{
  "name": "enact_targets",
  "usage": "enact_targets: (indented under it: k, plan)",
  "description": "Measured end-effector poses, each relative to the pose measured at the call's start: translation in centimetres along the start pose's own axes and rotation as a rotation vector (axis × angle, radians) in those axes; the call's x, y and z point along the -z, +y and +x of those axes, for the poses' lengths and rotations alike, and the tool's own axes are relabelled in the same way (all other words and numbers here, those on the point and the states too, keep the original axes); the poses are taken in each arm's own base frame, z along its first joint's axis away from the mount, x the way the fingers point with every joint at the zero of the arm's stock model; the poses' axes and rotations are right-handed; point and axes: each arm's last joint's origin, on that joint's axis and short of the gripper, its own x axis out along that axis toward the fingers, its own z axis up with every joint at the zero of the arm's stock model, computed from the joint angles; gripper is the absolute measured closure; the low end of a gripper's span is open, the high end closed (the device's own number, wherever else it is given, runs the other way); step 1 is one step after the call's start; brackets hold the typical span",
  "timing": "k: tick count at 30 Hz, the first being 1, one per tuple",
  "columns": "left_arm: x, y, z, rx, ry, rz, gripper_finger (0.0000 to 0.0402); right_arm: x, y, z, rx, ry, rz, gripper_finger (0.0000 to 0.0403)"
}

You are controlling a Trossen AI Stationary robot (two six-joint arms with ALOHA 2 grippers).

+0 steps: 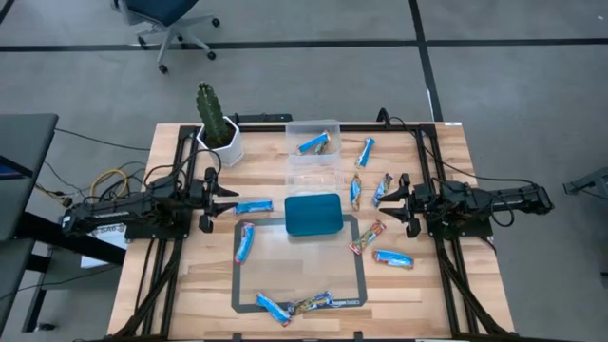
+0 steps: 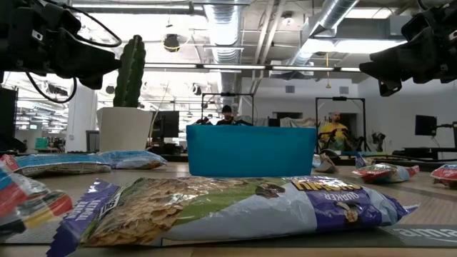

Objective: Pick and place Granola Bars by type
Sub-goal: Put the yellow granola bar into the top transparent bin

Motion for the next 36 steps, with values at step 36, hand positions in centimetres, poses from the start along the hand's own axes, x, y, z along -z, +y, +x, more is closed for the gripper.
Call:
enact_targets:
  k: [36]
  plan:
    - [0.1,0.0,0.0,0.001,0.002,0.006,0.0276,-5.9,-1.3,0.5,0.317,-0.051,0.74,0.0269]
